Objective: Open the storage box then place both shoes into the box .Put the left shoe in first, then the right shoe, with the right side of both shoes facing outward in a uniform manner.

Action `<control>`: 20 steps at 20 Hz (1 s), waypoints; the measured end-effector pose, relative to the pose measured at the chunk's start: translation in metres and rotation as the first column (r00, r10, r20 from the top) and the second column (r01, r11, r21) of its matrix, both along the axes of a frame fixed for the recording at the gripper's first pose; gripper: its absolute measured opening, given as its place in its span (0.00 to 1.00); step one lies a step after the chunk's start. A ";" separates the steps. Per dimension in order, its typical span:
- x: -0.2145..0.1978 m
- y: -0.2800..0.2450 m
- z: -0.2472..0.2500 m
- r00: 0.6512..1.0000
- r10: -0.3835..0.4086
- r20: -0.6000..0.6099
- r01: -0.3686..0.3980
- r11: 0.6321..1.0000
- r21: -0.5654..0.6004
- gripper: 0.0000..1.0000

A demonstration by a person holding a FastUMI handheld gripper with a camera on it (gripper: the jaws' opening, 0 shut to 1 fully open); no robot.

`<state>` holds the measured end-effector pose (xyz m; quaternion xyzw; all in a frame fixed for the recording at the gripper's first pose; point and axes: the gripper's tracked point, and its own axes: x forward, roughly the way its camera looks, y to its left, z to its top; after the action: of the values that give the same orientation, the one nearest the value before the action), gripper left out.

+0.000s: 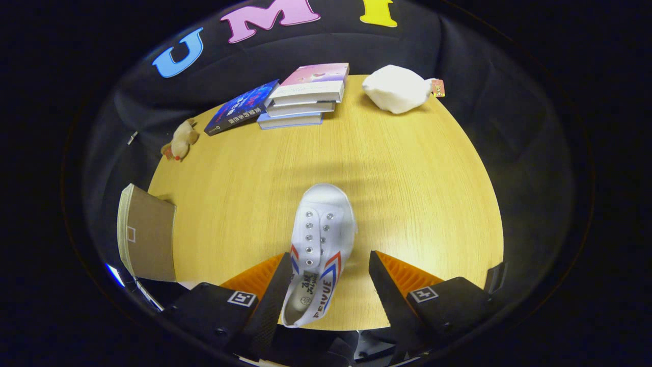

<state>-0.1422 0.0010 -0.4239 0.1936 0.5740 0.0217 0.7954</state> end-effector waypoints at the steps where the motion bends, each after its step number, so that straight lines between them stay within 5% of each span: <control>1: -0.002 0.001 -0.006 1.000 0.006 -0.014 -0.006 1.000 0.003 0.93; 7: -0.012 0.021 -0.044 0.992 0.082 -0.099 -0.081 0.997 0.014 0.86; 9: -0.012 0.029 -0.052 0.992 0.059 -0.115 -0.054 0.998 0.045 0.78; 11: -0.012 0.016 -0.059 0.990 0.041 -0.136 -0.042 0.999 0.002 0.65; 12: -0.011 0.014 -0.057 0.990 0.015 -0.138 -0.013 1.000 0.014 0.26; 14: -0.011 0.015 -0.055 0.991 -0.011 -0.132 0.017 0.999 0.047 0.13; 20: -0.007 0.019 -0.033 0.987 -0.098 -0.125 0.115 0.984 0.134 0.08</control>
<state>-0.1495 0.0198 -0.4565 0.2806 0.6056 0.0081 0.7446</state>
